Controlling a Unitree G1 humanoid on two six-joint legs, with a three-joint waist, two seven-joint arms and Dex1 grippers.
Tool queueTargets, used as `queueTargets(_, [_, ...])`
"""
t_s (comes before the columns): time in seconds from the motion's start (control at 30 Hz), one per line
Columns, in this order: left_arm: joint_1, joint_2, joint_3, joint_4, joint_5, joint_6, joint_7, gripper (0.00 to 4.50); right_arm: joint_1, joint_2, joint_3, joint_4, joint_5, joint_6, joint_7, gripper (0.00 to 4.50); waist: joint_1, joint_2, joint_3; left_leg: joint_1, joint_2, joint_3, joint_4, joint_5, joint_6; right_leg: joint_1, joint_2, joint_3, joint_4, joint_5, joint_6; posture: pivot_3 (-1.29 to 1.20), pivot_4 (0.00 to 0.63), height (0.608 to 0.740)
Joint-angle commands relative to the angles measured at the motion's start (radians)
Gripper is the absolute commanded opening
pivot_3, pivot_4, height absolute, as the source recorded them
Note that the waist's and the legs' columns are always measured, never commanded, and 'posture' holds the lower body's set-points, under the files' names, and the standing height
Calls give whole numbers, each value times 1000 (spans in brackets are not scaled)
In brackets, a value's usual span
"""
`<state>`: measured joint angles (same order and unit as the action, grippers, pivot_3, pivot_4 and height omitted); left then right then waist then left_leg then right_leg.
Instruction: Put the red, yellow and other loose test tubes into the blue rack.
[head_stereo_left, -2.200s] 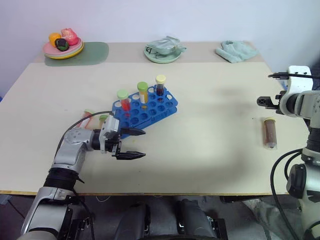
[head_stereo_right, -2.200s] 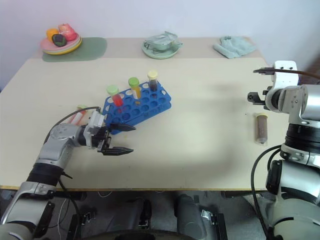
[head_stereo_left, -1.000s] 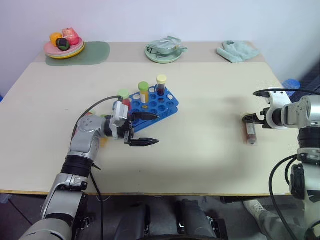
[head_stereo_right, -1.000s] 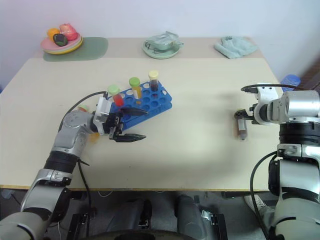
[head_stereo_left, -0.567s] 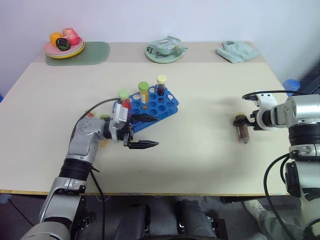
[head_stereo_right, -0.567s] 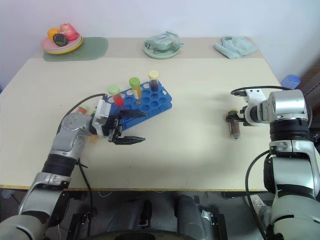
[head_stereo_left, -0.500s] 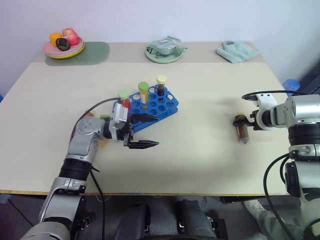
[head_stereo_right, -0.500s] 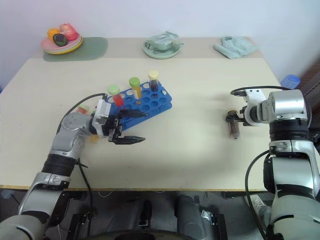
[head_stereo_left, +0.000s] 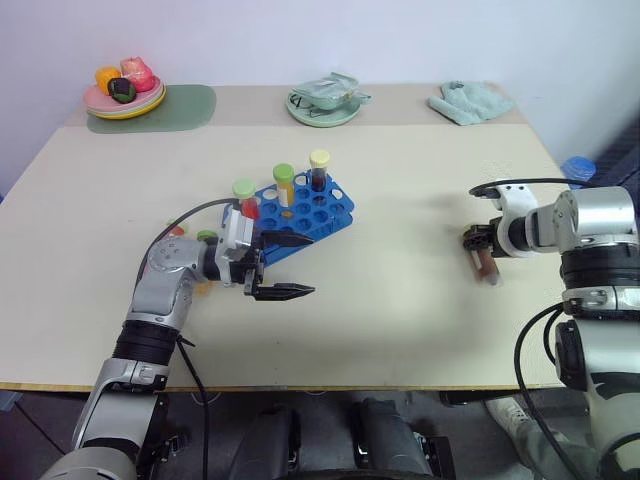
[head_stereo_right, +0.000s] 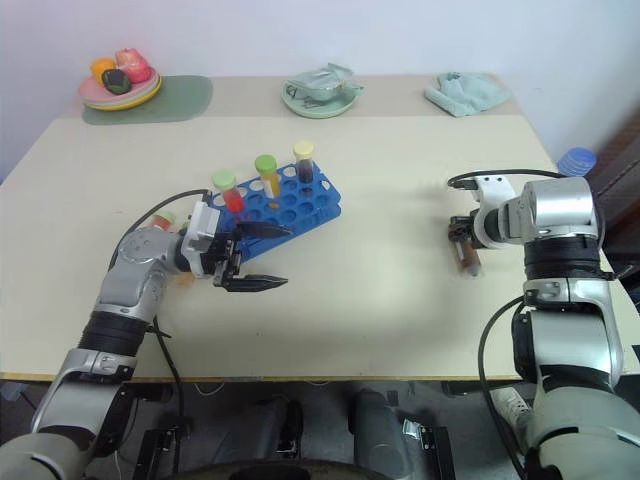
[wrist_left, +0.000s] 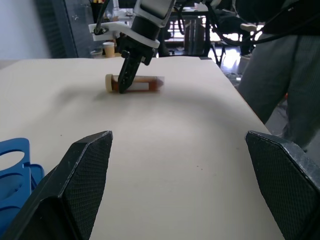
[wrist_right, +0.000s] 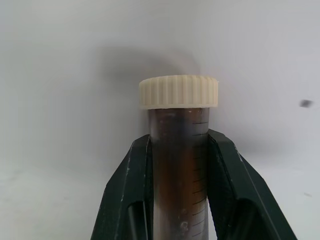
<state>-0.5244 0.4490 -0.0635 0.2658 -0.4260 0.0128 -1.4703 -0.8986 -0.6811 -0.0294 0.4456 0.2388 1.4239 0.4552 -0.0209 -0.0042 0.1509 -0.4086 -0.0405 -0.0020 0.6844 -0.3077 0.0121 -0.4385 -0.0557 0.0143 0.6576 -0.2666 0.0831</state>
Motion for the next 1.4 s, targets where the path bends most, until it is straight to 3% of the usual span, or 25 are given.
queueTargets(0.03, [-11, 11, 19, -23, -17, -7, 2, 4357, 17, 13, -27, -70, 21, 18, 0, 773, 3, 0, 0, 0, 0, 0, 0, 0, 0, 0, 0, 0, 0, 0, 0, 0, 150, 740])
queueTargets(0.27, [-8, 27, 29, -31, -21, -5, 6, 4357, 125, 31, -37, -289, 24, -130, 11, 773, -2, 0, 0, 0, 0, 0, 0, 0, 0, 0, 0, 0, 0, 0, 0, 0, 150, 740])
queueTargets(0.43, [28, 42, 54, -46, -20, -4, 47, 4357, 247, 189, -172, -602, 67, -532, -14, 773, -25, 0, 0, 1, 0, 0, 0, -1, 2, -1, 0, 1, 5, 0, 0, 0, 150, 740])
queueTargets(0.63, [56, 40, 93, -37, -30, -20, 87, 4357, 297, 288, -147, -622, 79, -834, 30, 773, -16, 0, 0, 1, 0, 0, 1, 0, 1, -2, 1, 1, 7, 0, 0, 0, 150, 740])
queueTargets(0.83, [72, 26, 239, -4, -64, -83, 232, 4357, 290, 480, -33, -470, 30, -1181, 43, 773, -25, 0, 0, 2, 0, 0, 1, 2, -4, -2, 2, 1, 7, 0, 0, 0, 150, 740])
queueTargets(1.1, [116, 71, 318, -45, -55, -112, 340, 4357, 237, 656, 6, -91, -9, -1667, 74, 773, -24, 0, 0, 2, 0, 0, 1, 3, -5, -2, 2, 1, 7, 0, 0, 0, 150, 740])
queueTargets(1.4, [203, 97, 322, -191, -81, -50, 416, 4357, 122, 751, -13, 243, 42, -1898, 202, 773, -26, 0, 0, 2, 0, 0, 1, 3, -6, -2, 2, 1, 7, 0, 0, 0, 150, 740])
